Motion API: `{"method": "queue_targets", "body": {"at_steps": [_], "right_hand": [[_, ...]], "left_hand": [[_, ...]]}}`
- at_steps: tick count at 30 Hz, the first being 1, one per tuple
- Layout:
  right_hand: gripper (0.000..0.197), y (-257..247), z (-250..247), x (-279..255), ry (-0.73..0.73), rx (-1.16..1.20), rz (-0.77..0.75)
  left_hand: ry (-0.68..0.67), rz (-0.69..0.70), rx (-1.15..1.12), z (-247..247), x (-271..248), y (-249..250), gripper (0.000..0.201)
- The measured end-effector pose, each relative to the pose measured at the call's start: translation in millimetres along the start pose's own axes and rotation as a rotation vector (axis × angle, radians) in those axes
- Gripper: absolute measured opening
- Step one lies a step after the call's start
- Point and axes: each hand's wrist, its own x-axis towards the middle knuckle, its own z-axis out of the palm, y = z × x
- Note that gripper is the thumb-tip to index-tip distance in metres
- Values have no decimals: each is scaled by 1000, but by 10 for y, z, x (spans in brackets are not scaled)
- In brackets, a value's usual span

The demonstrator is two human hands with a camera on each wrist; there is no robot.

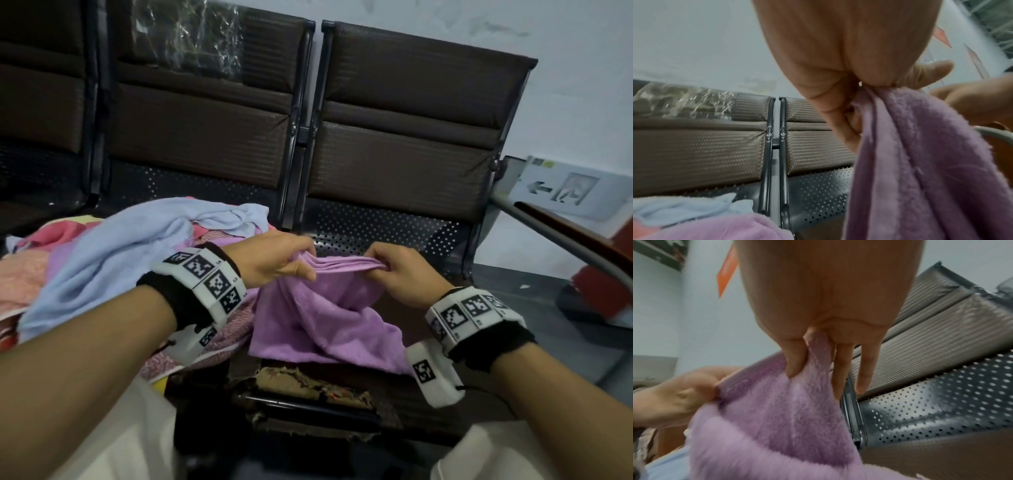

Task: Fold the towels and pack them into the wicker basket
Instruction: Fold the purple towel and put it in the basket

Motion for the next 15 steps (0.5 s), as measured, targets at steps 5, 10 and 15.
{"method": "queue_targets", "body": {"at_steps": [5,10,15], "right_hand": [[5,130,-113,-98,34,165,63],[10,202,-153,-184,51,184,90],[30,118,-238,-176,228,473,133]], "left_hand": [[5,67,192,28,-15,8,27],[80,7,225,82,-53,29,26],[206,-98,167,-15,-12,141,16]]}}
